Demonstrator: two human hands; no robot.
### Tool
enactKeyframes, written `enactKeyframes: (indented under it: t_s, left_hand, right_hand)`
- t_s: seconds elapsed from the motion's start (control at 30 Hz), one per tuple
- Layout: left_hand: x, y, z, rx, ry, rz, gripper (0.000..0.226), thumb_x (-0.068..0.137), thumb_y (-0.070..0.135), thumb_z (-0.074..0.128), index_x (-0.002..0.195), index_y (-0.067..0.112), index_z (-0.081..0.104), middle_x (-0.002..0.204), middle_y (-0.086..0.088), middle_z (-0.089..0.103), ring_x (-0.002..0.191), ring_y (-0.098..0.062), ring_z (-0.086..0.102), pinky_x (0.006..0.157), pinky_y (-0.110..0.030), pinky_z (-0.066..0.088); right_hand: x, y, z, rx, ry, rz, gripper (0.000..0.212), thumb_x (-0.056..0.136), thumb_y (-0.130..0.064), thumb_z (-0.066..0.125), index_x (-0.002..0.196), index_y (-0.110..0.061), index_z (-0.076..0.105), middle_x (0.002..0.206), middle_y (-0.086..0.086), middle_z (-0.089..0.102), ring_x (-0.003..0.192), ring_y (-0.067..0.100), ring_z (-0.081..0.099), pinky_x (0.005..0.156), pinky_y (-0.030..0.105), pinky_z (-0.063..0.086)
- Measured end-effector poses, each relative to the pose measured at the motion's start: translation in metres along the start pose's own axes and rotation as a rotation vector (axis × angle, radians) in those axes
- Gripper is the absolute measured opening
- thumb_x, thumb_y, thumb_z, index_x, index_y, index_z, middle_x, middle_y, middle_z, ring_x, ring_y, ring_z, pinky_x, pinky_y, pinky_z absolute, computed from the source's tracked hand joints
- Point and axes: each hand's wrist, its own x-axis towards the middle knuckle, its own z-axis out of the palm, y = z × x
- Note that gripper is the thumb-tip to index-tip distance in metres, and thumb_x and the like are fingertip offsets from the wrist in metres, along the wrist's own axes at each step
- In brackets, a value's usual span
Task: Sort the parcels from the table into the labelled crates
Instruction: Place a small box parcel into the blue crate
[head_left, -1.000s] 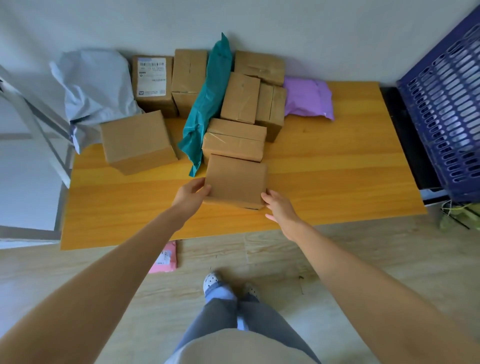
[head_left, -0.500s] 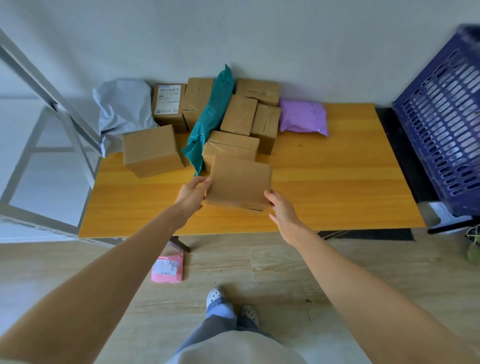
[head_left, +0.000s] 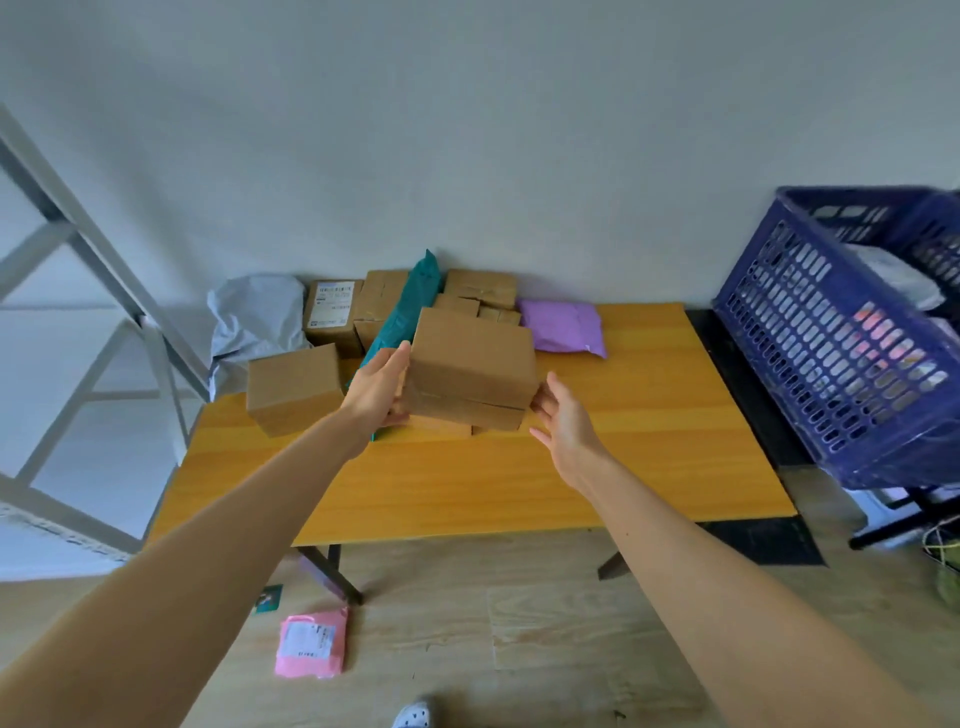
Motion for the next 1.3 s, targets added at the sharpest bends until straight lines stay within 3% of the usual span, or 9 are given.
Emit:
enactKeyframes:
  t_s: [0.13,0.27,0.37,0.5,0.73,1.0,1.07,1.2,1.3]
  left_hand:
    - [0.002,0.03,-0.001,-0.001,-0.06,0.087,0.026,0.096,0.056,0.04,0.1,0.036,0.057,0.107,0.014,0.055,0.096,-0.014,0.057,0.079,-0.034,0.052]
    - [0.012,0.057,0.002,0.021,-0.06,0.139,0.055,0.096,0.057,0.037,0.14,0.023,0.044,0.129,0.005,0.05,0.108,-0.022,0.054,0.09,-0.038,0.051]
    - [0.018,0.069,0.008,0.007,-0.067,0.178,0.054,0.097,0.056,0.035,0.137,0.021,0.046,0.127,0.005,0.053,0.099,-0.018,0.056,0.081,-0.033,0.05]
    - [0.025,0.084,0.012,0.008,-0.097,0.221,0.053,0.098,0.055,0.033,0.127,0.017,0.054,0.124,0.001,0.059,0.101,-0.022,0.059,0.086,-0.035,0.05]
    - [0.034,0.106,0.013,-0.006,-0.115,0.282,0.042,0.099,0.05,0.035,0.112,0.018,0.058,0.11,-0.001,0.062,0.098,-0.021,0.058,0.079,-0.031,0.047]
    - [0.049,0.112,0.006,0.021,-0.086,0.345,0.031,0.098,0.053,0.035,0.094,0.032,0.058,0.092,0.019,0.056,0.086,0.002,0.049,0.09,-0.033,0.034]
    - [0.049,0.113,0.003,0.023,-0.108,0.345,0.039,0.098,0.055,0.035,0.112,0.029,0.06,0.1,0.017,0.056,0.093,-0.004,0.051,0.094,-0.034,0.033]
    - [0.049,0.115,-0.004,0.018,-0.154,0.337,0.027,0.098,0.055,0.035,0.11,0.041,0.055,0.11,0.012,0.054,0.107,-0.013,0.049,0.098,-0.037,0.036]
    - [0.047,0.117,-0.007,0.027,-0.189,0.353,0.021,0.099,0.054,0.034,0.108,0.045,0.051,0.106,0.016,0.054,0.109,-0.014,0.051,0.101,-0.039,0.039]
  right_hand:
    - [-0.007,-0.029,0.004,-0.037,0.03,-0.118,0.034,0.101,-0.039,0.04,0.13,-0.026,0.05,0.141,-0.003,0.05,0.127,0.012,0.046,0.098,0.034,0.036]
    - [-0.013,-0.056,0.006,-0.09,0.037,-0.216,0.034,0.098,-0.029,0.049,0.132,-0.023,0.05,0.135,-0.006,0.052,0.123,0.011,0.048,0.096,0.029,0.038]
    - [-0.019,-0.069,0.006,-0.219,0.042,-0.307,0.049,0.084,-0.005,0.069,0.128,-0.014,0.052,0.126,-0.001,0.061,0.11,0.011,0.057,0.076,0.011,0.044]
    - [-0.022,-0.082,0.004,-0.406,0.108,-0.39,0.082,0.074,0.009,0.075,0.144,-0.012,0.037,0.14,0.003,0.05,0.129,0.016,0.046,0.106,0.029,0.039]
    - [-0.017,-0.097,0.012,-0.368,0.181,-0.44,0.071,0.077,0.011,0.07,0.14,-0.008,0.042,0.138,0.005,0.054,0.124,0.011,0.049,0.091,0.013,0.042]
    - [-0.007,-0.105,0.02,-0.385,0.197,-0.44,0.052,0.085,-0.001,0.067,0.134,-0.011,0.054,0.134,0.0,0.057,0.127,0.014,0.049,0.1,0.027,0.04]
    - [-0.006,-0.106,0.022,-0.357,0.197,-0.449,0.044,0.089,-0.006,0.064,0.132,-0.01,0.056,0.131,0.001,0.059,0.124,0.014,0.051,0.1,0.026,0.041]
    - [-0.006,-0.108,0.03,-0.328,0.22,-0.466,0.032,0.096,-0.022,0.058,0.124,-0.008,0.062,0.116,-0.002,0.066,0.108,0.011,0.06,0.069,0.004,0.044]
    - [-0.006,-0.109,0.035,-0.312,0.251,-0.462,0.031,0.098,-0.029,0.054,0.12,-0.009,0.063,0.107,-0.004,0.065,0.099,0.009,0.059,0.06,0.004,0.042]
